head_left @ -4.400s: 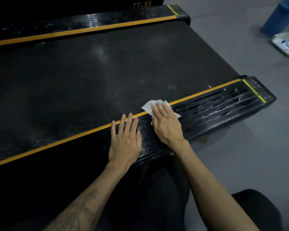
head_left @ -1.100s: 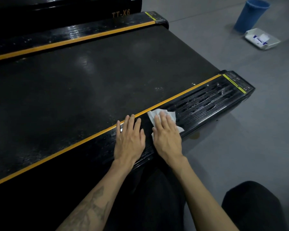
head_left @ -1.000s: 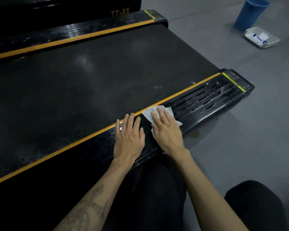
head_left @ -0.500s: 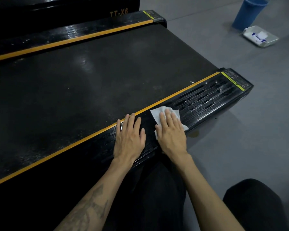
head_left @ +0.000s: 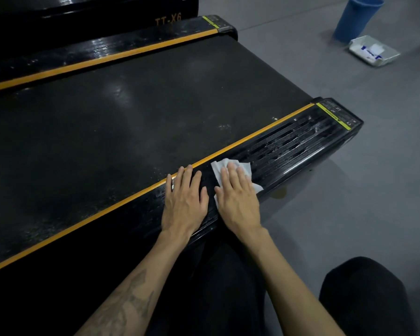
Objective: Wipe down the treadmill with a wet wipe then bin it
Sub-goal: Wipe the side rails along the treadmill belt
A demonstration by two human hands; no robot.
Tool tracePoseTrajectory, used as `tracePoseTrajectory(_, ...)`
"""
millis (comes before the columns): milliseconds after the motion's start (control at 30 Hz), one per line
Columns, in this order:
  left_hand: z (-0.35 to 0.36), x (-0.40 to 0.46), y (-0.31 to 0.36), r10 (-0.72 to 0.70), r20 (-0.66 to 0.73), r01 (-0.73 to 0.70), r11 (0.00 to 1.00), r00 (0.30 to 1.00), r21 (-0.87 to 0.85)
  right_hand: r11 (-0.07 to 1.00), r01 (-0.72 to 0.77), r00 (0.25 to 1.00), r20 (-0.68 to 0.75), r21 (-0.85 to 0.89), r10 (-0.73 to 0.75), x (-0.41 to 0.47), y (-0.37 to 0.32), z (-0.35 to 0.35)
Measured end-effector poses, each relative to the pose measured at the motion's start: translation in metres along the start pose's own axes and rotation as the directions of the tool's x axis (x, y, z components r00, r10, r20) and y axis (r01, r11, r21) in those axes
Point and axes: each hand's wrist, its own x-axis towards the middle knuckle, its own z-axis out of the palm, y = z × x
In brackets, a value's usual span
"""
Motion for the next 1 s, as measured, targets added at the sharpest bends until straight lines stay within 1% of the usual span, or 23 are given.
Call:
tracePoseTrajectory(100, 0.000, -0.001, 0.000, 0.002, 0.004, -0.002, 1.000, 1.000, 0.000, 0.999, 0.048, 0.999, 0.005, -0.008, -0.048, 0.014, 0.016, -0.008)
tracePoseTrajectory(167, 0.000, -0.002, 0.000, 0.003, 0.001, -0.003, 1.000, 1.000, -0.003, 1.000, 0.000, 1.000, -0.019, -0.009, 0.000, 0.011, 0.023, -0.009)
tracePoseTrajectory(233, 0.000, -0.002, 0.001, 0.004, 0.002, -0.004, 1.000, 1.000, -0.002, 0.998, -0.064, 0.997, -0.044, -0.020, 0.063, -0.001, 0.016, -0.004)
tracePoseTrajectory(267, 0.000, -0.002, 0.000, 0.004, 0.006, -0.004, 1.000, 1.000, 0.001, 0.997, -0.073, 0.996, -0.047, -0.024, 0.071, -0.006, 0.010, -0.001)
tracePoseTrajectory(400, 0.001, 0.000, -0.001, 0.004, 0.006, -0.004, 1.000, 1.000, 0.004, 1.000, 0.020, 1.000, 0.022, 0.004, -0.020, 0.003, 0.008, -0.004)
tracePoseTrajectory(467, 0.002, -0.001, 0.000, 0.005, 0.002, -0.005, 1.000, 1.000, 0.001, 0.999, 0.029, 1.000, 0.010, -0.016, -0.029, 0.011, 0.019, -0.009)
tracePoseTrajectory(567, 0.003, -0.001, 0.000, 0.008, -0.005, -0.008, 1.000, 1.000, -0.003, 0.998, -0.063, 0.997, -0.055, -0.014, 0.063, -0.001, 0.019, -0.006)
tracePoseTrajectory(633, 0.004, 0.000, -0.001, 0.014, -0.006, -0.014, 1.000, 1.000, 0.000, 0.996, -0.087, 0.995, -0.052, -0.024, 0.086, -0.013, 0.008, 0.001)
tracePoseTrajectory(733, 0.005, 0.000, -0.002, 0.028, -0.006, -0.028, 1.000, 1.000, -0.004, 1.000, 0.016, 1.000, -0.007, -0.003, -0.016, -0.011, 0.005, 0.001)
tracePoseTrajectory(800, 0.005, -0.001, -0.002, 0.054, -0.008, -0.054, 0.998, 0.998, -0.015, 0.999, 0.044, 0.999, 0.002, 0.003, -0.044, -0.001, 0.016, -0.006)
tracePoseTrajectory(933, 0.005, -0.002, -0.001, 0.106, -0.010, -0.106, 0.994, 0.994, -0.034, 0.997, -0.074, 0.995, -0.069, 0.000, 0.074, -0.008, 0.027, -0.010)
tracePoseTrajectory(1000, 0.007, -0.001, -0.002, 0.108, -0.010, -0.108, 0.993, 0.994, -0.040, 0.994, -0.103, 0.993, -0.060, -0.020, 0.102, -0.020, 0.017, -0.002)
